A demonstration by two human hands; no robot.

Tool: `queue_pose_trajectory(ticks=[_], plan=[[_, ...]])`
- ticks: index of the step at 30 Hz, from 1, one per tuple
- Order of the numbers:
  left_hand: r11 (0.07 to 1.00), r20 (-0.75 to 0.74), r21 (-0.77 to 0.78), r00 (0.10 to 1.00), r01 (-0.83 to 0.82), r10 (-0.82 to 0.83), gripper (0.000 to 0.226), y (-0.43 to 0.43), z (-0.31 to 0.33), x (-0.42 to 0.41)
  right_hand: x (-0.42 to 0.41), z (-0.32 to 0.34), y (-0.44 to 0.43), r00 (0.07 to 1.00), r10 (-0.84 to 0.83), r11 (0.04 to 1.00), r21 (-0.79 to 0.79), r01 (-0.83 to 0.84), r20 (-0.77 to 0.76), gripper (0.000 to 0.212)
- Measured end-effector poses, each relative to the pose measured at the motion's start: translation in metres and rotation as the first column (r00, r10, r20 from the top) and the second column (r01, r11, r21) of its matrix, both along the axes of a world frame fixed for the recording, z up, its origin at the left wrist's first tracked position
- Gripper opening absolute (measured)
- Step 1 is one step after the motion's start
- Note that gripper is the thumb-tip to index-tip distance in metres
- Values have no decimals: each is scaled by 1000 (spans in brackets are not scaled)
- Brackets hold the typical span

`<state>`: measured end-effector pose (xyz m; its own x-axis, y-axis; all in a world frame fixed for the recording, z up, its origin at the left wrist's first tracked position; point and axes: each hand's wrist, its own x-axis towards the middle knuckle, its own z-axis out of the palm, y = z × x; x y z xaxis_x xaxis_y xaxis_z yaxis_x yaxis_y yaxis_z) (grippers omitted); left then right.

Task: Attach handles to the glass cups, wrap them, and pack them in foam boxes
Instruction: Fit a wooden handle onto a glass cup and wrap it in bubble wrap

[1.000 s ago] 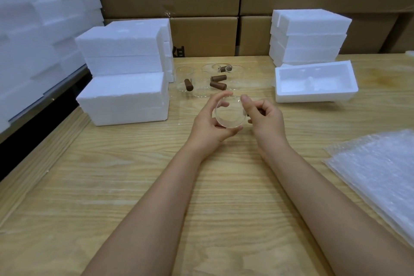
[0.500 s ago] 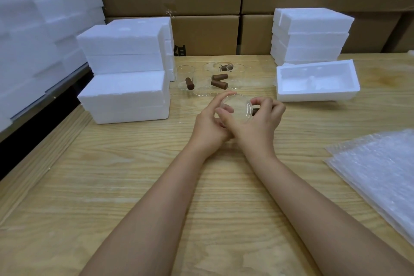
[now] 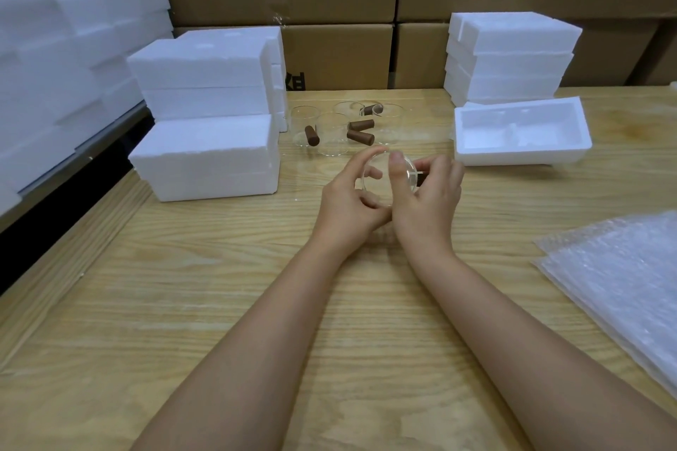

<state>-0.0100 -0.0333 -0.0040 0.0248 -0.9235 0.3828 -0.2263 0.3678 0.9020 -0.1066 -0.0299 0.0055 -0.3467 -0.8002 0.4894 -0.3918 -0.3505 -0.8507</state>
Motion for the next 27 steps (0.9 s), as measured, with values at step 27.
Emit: queue_pose_trajectory(ticks=[27], plan=[[992,-132,-24,983,122,-125,91,-2,0,3,-17,-7,-18,975,16,1000,21,-21,222,18]])
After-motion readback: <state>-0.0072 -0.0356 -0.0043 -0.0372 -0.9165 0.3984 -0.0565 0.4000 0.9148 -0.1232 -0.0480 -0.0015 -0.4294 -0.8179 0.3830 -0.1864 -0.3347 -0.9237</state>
